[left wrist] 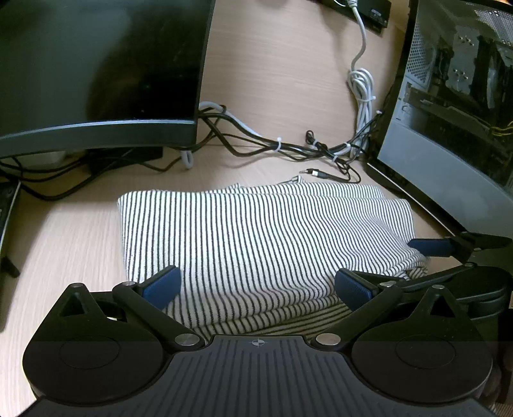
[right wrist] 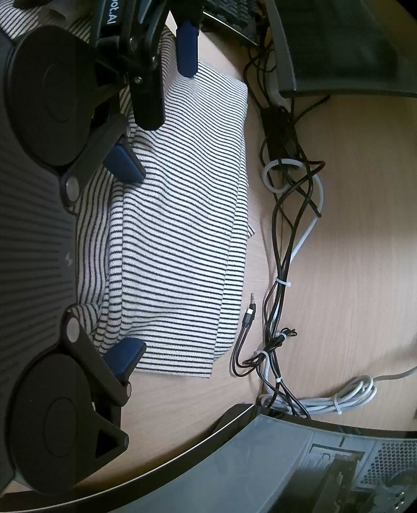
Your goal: Fold clothes
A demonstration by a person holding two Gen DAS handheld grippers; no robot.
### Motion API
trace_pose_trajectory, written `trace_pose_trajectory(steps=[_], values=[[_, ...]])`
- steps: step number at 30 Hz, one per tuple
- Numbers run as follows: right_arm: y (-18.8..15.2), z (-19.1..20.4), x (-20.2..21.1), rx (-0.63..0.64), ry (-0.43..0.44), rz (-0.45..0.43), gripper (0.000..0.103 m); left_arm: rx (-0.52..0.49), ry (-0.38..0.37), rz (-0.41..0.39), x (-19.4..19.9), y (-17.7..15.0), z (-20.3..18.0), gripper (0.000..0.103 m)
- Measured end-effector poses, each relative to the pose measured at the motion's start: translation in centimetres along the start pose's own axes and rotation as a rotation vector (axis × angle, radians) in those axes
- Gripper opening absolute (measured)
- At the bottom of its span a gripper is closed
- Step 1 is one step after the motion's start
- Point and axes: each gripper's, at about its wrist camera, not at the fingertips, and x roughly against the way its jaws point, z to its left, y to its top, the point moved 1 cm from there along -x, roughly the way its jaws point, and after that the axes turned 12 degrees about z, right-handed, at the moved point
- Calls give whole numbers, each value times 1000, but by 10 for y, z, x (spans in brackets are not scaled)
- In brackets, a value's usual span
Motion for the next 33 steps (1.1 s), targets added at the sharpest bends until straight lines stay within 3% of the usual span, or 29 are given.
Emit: trace_pose_trajectory(steps=[8,13,15,16,18,20,22,27,33], values=[[8,-17,6,-21,-3,-32,103,8,-22,0,-11,9,-2,103],[26,-37,30,-41,25,-91,103,-7,15,8,-14,10,-9,103],[41,-42,38,-39,17,-124,97,-18,24,16,-15,10,-10,103],[51,-44,38,-43,27,-121,88,-23,29,20,-16,11,-11,103],[73,-46,31,-60,80,-85,79,-40,51,30,-17,11,-15,103],[94,-45,19,-58,144,-45,57,-60,75,40,-19,10,-19,103],[108,-39,-1,-24,159,-9,50,-67,85,44,-20,10,-21,103],[123,-22,-52,30,166,79,50,-84,112,53,-21,9,-24,103],[123,-3,-89,111,167,119,50,-78,106,49,-21,9,-24,103]])
